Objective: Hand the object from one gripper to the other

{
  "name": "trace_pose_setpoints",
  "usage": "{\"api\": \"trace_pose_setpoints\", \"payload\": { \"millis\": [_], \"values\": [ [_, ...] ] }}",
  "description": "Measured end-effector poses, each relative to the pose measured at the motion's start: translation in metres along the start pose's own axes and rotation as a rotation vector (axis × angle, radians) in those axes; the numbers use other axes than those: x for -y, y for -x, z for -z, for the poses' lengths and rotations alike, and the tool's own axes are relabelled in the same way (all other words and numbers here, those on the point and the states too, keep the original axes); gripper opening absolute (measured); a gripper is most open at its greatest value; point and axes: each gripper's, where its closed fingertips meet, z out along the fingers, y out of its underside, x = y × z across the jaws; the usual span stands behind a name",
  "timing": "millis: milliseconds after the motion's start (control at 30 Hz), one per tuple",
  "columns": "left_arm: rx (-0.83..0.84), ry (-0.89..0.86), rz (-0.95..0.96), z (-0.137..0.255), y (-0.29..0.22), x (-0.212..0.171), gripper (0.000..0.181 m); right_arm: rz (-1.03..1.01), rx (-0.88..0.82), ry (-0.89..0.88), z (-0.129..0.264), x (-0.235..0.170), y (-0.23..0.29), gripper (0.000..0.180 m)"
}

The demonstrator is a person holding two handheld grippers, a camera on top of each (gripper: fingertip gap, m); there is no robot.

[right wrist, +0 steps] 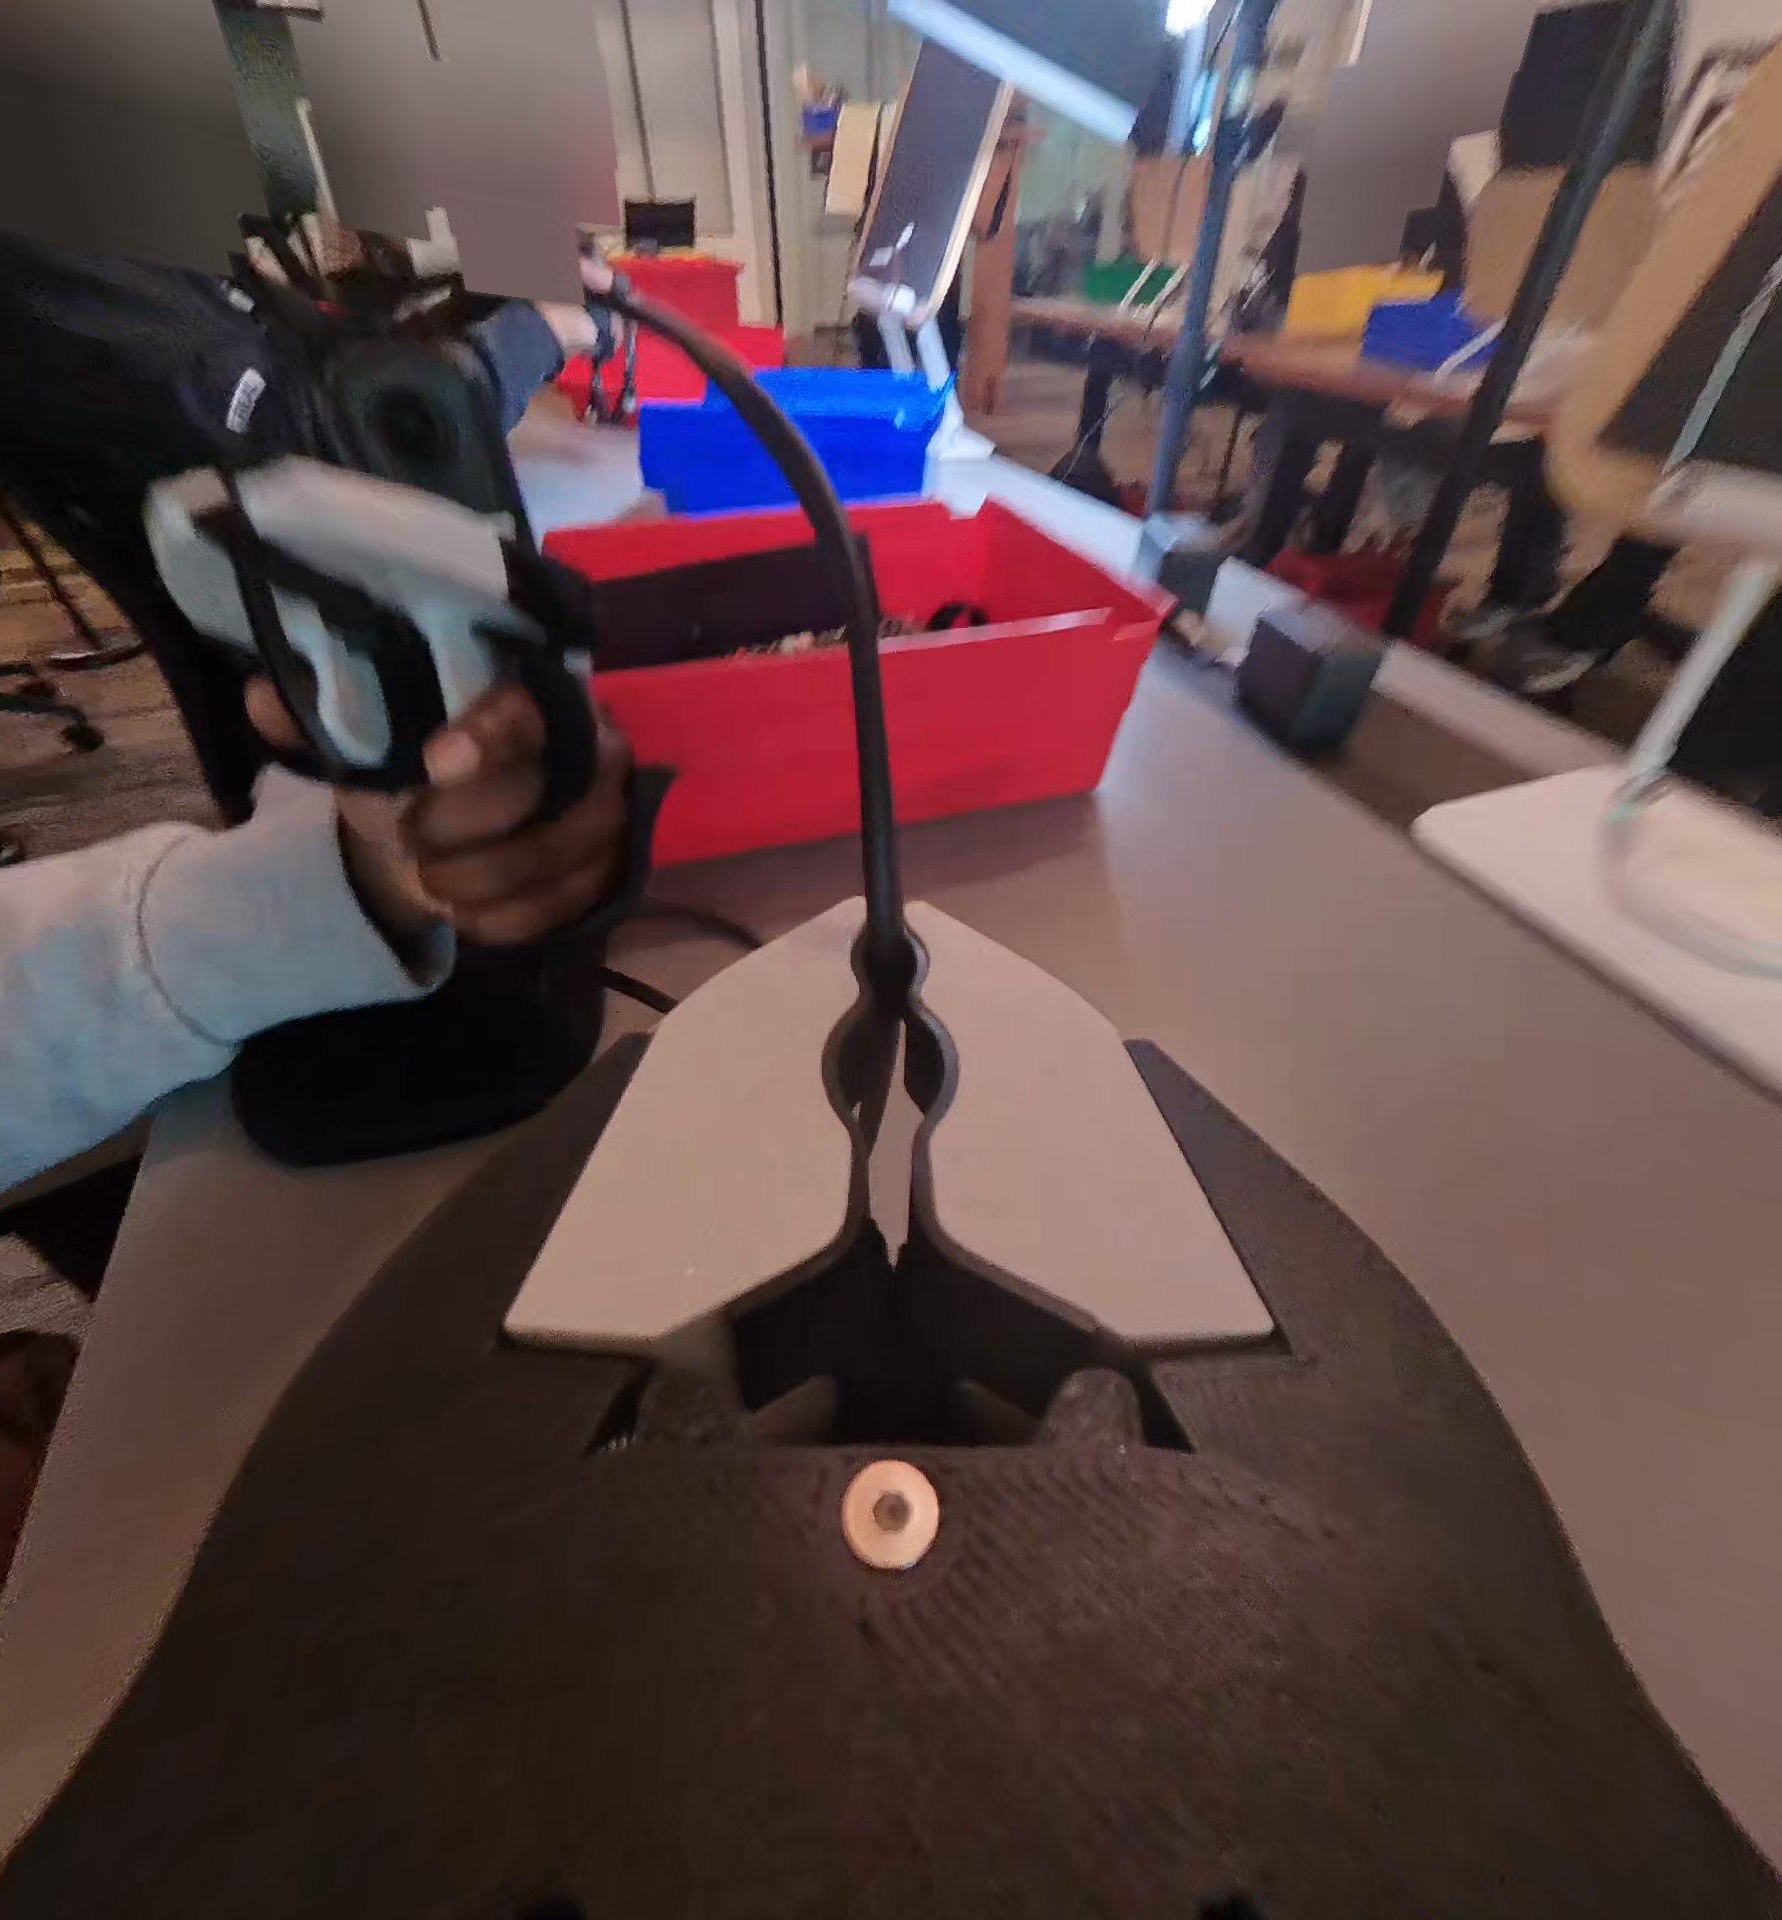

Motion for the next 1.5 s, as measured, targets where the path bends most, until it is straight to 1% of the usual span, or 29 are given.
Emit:
{"api": "trace_pose_setpoints", "payload": {
  "millis": [33,100,167,267,367,500,600,667,767,833,933,1067,1233,1367,1500],
  "values": [
    [0.033,0.019,0.013,0.000,0.006,-0.004,0.006,0.027,-0.024,-0.022,0.009,0.017,-0.008,0.000],
    [0.163,0.090,0.046,0.002,0.027,-0.017,0.010,0.112,-0.084,-0.041,0.028,0.054,-0.025,0.000],
    [0.286,0.150,0.088,0.008,0.048,-0.029,0.031,0.207,-0.141,-0.054,0.044,0.093,-0.039,0.000],
    [0.322,0.139,0.128,0.010,0.055,-0.030,0.043,0.297,-0.195,-0.073,0.060,0.148,-0.051,0.000],
    [0.354,0.139,0.116,0.012,0.058,-0.030,0.052,0.363,-0.244,-0.115,0.076,0.198,-0.057,0.000],
    [0.422,0.181,0.107,0.017,0.068,-0.038,0.054,0.422,-0.355,-0.198,0.110,0.265,-0.070,0.000],
    [0.412,0.201,0.118,0.016,0.067,-0.042,0.054,0.436,-0.448,-0.282,0.147,0.321,-0.081,0.000],
    [0.419,0.214,0.118,0.017,0.068,-0.044,0.054,0.457,-0.517,-0.301,0.171,0.354,-0.089,0.000],
    [0.448,0.253,0.109,0.019,0.072,-0.050,0.054,0.489,-0.641,-0.320,0.211,0.395,-0.101,0.000],
    [0.445,0.283,0.118,0.019,0.071,-0.056,0.054,0.496,-0.696,-0.336,0.235,0.414,-0.107,0.000],
    [0.427,0.327,0.108,0.016,0.068,-0.064,0.054,0.523,-0.767,-0.310,0.259,0.424,-0.118,0.000],
    [0.430,0.350,0.092,0.017,0.068,-0.067,0.054,0.582,-0.833,-0.240,0.274,0.421,-0.124,0.000],
    [0.438,0.358,0.102,0.018,0.070,-0.070,0.054,0.570,-0.869,-0.229,0.288,0.420,-0.136,0.000],
    [0.440,0.371,0.095,0.019,0.070,-0.071,0.054,0.555,-0.906,-0.180,0.292,0.406,-0.155,0.000],
    [0.441,0.377,0.098,0.019,0.070,-0.072,0.054,0.488,-0.903,-0.108,0.290,0.376,-0.179,0.000]
  ]
}}
